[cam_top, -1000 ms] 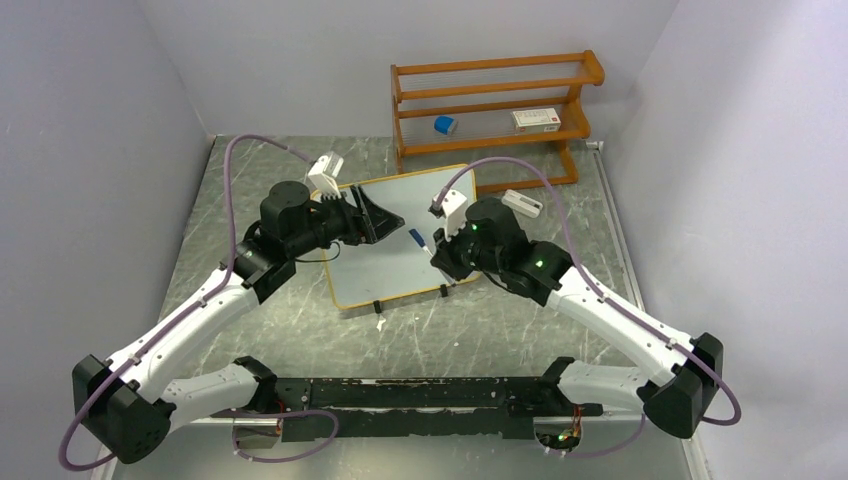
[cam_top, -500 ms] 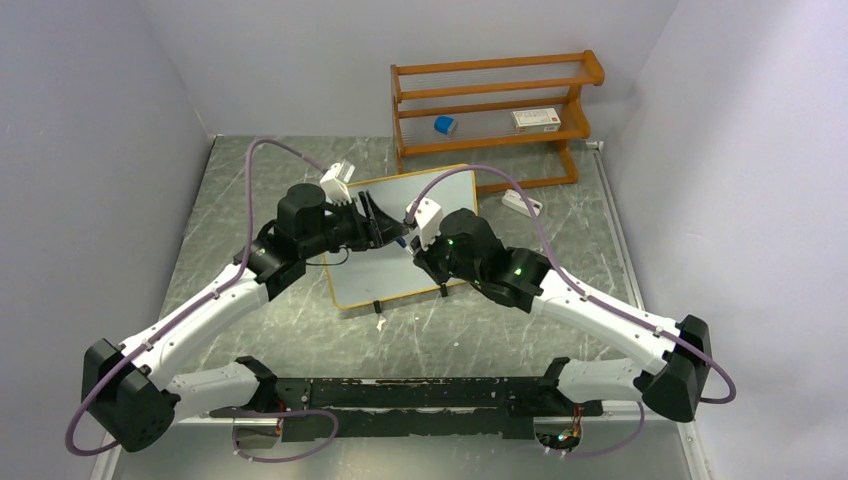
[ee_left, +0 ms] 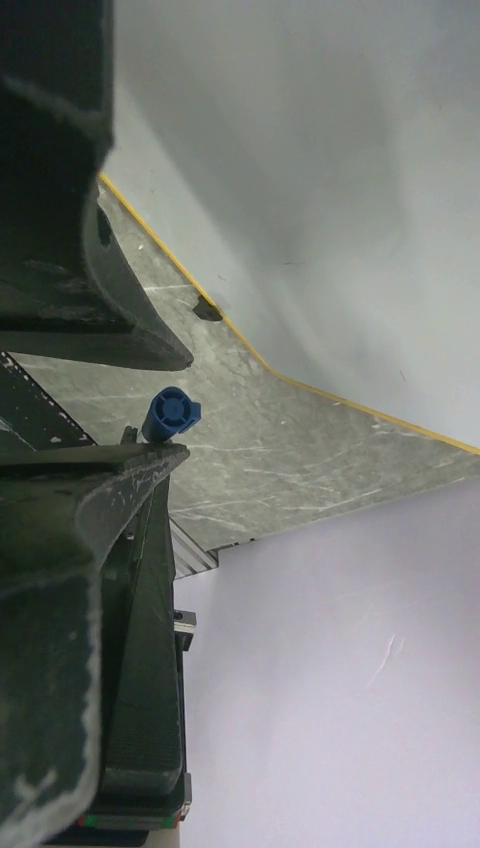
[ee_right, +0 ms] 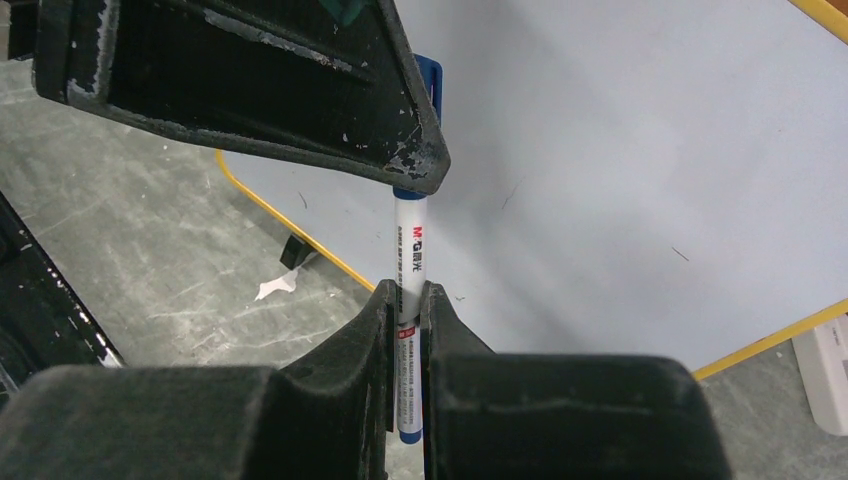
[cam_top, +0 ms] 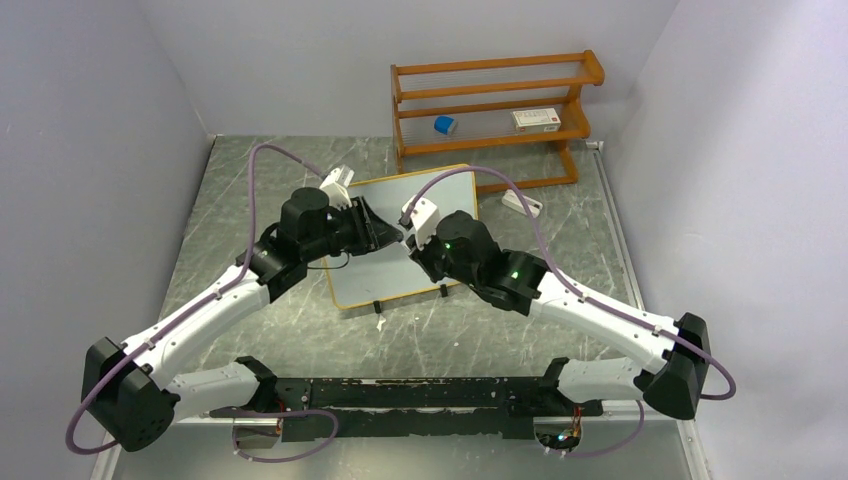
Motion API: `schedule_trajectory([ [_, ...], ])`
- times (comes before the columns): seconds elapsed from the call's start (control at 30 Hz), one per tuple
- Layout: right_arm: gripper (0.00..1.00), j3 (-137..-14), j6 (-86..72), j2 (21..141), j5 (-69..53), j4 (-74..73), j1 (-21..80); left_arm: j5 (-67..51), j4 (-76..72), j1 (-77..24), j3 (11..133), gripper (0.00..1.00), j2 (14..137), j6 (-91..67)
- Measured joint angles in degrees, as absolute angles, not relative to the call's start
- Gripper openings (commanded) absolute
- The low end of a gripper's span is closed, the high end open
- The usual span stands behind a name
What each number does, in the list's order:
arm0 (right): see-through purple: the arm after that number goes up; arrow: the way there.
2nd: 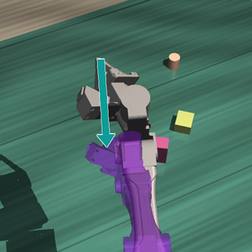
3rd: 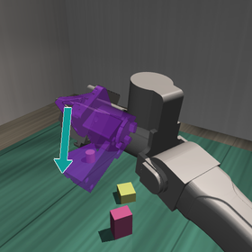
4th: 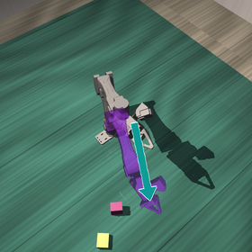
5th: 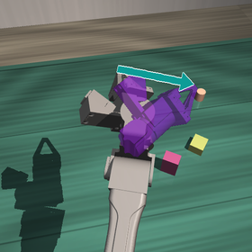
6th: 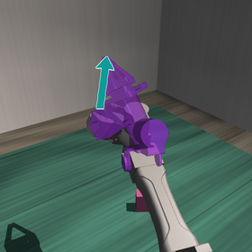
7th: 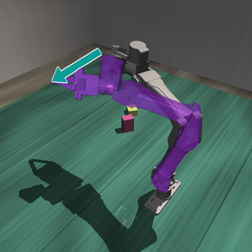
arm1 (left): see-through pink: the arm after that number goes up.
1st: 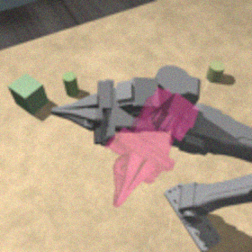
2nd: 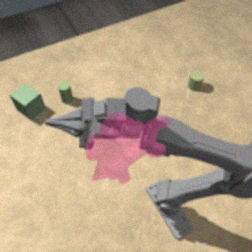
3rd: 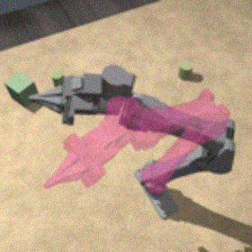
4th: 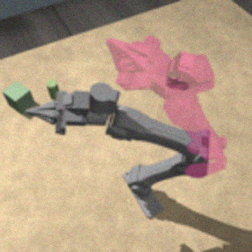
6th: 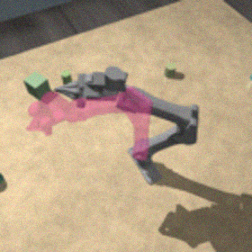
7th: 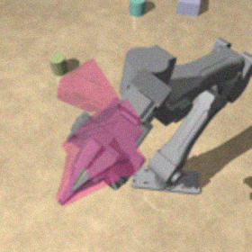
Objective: Write a sentence on the whiteboard
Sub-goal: Pass from the right arm to the left, then open the whiteboard marker from the pen cap.
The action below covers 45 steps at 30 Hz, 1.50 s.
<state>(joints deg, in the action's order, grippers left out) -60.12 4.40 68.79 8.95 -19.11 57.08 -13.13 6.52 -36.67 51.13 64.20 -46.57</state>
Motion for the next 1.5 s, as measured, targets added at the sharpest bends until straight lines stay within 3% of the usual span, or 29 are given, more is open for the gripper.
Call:
schedule_trajectory([
  [0.13,0.0,-60.12,4.78,69.19,9.72,-18.7,57.43,-13.13,5.19,-36.77,50.46,0.25,64.18,-48.14],
  [0.27,0.0,-59.53,5.04,69.25,9.96,-18.2,57.71,-13.08,2.7,-36.88,48.71,0.05,63.53,-51.27],
  [0.47,0.18,-56.8,4.82,68.9,9.28,-14.59,58.0,-10.87,0.32,-36.97,44.4,0.05,60.34,-56.27],
  [0.6,0.37,-52.75,3.03,66.24,7.22,-10.35,57.69,-9.56,-0.93,-36.97,41.04,0.05,57.32,-60.58],
  [0.83,0.53,-43.9,-5.1,56.66,-0.69,-0.49,49.23,-5.39,-4.93,-36.21,34.76,0.05,49.5,-68.53],
  [0.97,0.58,-36.8,-13.74,51.64,-8.29,9.17,41.52,-3.33,-8.38,-36.14,31.83,0.05,46.44,-72.64],
  [1.13,0.66,-30.04,-23.75,50.74,-14.57,20.69,39.83,-2.55,-14.46,-36.1,27.79,0.05,45.45,-78.43],
  [1.5,0.65,-26.74,-35.66,54.5,-18.79,36.27,39.7,-2.35,-24.84,-36.1,23.22,0.05,45.84,-85.97],
])
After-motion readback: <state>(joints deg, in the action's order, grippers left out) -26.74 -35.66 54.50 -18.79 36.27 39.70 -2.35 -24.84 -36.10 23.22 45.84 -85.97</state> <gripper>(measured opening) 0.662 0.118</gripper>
